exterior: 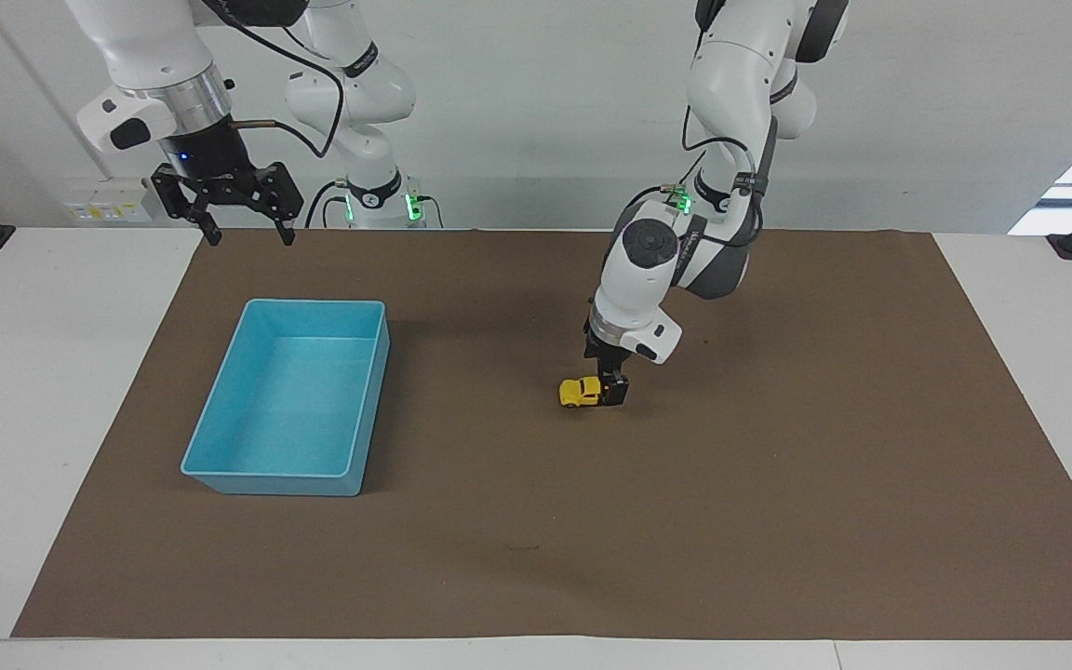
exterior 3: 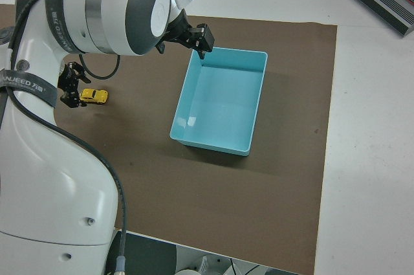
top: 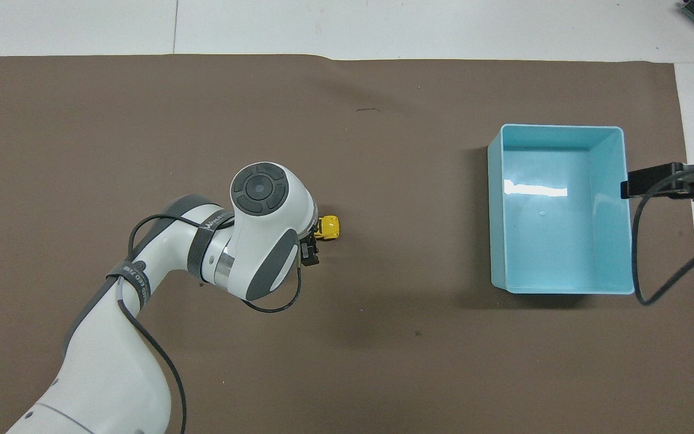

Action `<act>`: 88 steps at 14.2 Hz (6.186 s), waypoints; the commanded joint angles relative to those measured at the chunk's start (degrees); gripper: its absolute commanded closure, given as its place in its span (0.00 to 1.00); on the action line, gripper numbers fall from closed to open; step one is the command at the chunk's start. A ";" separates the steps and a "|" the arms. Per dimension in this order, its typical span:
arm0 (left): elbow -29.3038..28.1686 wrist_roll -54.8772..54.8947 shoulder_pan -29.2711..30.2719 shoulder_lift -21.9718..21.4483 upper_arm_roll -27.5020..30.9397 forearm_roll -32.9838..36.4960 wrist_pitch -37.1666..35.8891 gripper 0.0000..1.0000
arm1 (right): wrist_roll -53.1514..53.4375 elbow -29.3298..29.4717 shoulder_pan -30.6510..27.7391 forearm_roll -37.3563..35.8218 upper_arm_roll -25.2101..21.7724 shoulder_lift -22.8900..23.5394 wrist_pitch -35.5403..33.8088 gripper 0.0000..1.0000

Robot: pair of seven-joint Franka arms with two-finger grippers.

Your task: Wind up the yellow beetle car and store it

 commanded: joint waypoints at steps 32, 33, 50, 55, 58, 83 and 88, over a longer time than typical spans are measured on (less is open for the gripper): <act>-0.58 9.53 6.37 1.12 1.04 1.99 -0.88 1.00 | 0.44 -0.56 -0.71 0.86 0.02 -0.40 0.21 0.00; -0.75 9.53 6.99 1.12 1.04 1.99 -0.88 1.00 | 0.44 -0.56 -0.71 0.86 0.02 -0.40 0.21 0.00; 1.09 15.59 11.57 -6.43 1.04 1.99 -13.17 0.00 | 0.44 -0.56 -0.71 0.86 -0.68 -0.40 0.30 0.00; 1.79 19.97 11.83 -7.75 1.21 2.16 -13.89 0.00 | 0.44 -0.56 -0.71 0.86 -0.68 -0.40 0.21 0.00; 3.98 24.64 11.83 -8.27 1.21 4.78 -14.15 0.00 | 0.44 -0.56 -0.71 0.86 -0.68 -0.40 0.21 0.00; 3.38 123.49 25.71 -22.16 1.48 4.45 -28.38 0.00 | -17.46 -0.74 0.26 3.23 1.86 -0.84 -0.14 0.00; 4.95 128.45 27.47 -27.51 1.57 4.53 -34.71 0.00 | -33.28 -1.00 0.26 2.70 3.10 -1.10 -1.37 0.00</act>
